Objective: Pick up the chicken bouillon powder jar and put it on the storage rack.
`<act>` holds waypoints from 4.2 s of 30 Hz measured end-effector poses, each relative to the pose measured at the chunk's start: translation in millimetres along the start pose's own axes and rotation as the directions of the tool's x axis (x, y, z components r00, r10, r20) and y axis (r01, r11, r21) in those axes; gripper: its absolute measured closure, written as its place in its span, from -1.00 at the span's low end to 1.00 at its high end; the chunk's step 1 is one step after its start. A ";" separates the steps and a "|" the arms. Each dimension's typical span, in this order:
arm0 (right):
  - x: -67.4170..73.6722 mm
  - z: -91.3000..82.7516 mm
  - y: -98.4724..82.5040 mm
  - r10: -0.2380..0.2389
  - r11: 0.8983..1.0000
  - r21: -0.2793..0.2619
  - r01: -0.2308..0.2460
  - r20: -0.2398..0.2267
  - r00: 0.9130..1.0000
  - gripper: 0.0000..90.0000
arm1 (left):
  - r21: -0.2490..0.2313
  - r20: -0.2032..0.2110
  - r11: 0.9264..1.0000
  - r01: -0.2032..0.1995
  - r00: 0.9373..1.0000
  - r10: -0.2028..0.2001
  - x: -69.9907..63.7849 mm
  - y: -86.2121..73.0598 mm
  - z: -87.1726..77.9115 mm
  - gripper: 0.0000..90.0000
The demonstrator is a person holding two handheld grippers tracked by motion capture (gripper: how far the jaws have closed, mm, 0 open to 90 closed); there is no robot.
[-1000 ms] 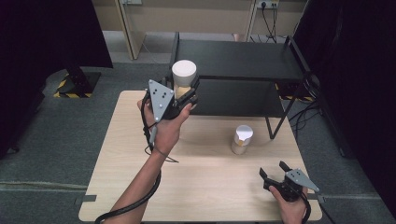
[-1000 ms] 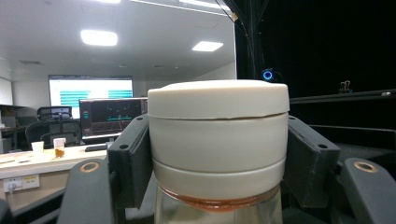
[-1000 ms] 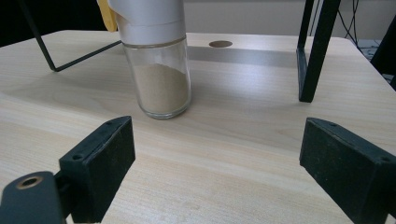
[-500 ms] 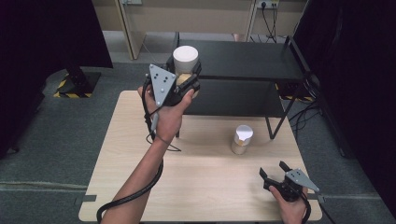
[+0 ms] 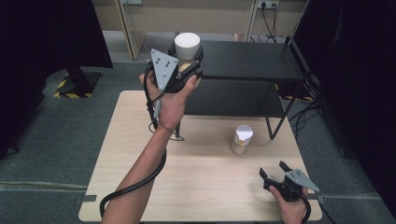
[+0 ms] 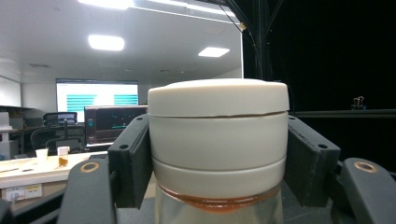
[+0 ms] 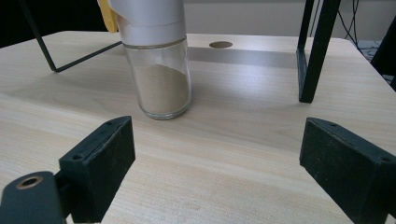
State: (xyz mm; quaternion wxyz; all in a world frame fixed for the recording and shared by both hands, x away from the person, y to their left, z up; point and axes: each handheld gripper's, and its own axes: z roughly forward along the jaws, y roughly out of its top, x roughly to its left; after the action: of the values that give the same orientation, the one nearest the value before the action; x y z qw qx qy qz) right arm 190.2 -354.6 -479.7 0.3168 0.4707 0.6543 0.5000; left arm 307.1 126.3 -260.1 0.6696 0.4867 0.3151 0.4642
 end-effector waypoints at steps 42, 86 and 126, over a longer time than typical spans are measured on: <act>-1.7 -0.2 -0.5 -0.001 1.000 -0.003 0.001 -0.010 1.000 -0.77 | 0.102 -0.089 0.995 -0.017 0.996 0.026 2.2 6.7 63.0 -0.25; -0.5 0.6 0.1 -0.008 1.000 0.000 0.008 -0.009 1.000 -0.77 | 0.082 -0.063 0.997 0.012 0.998 -0.007 4.6 3.6 32.3 -0.66; 1.0 0.6 0.1 -0.012 1.000 0.000 0.012 -0.004 1.000 -0.77 | 0.074 0.048 0.997 -0.028 0.999 0.024 -12.6 -57.1 -63.5 -0.67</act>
State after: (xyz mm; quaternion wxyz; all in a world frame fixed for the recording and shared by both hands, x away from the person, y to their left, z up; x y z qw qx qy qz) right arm 190.5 -353.5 -479.7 0.3185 0.4660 0.6577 0.4988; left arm 265.0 131.9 -335.3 0.6521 0.5262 0.3099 0.4493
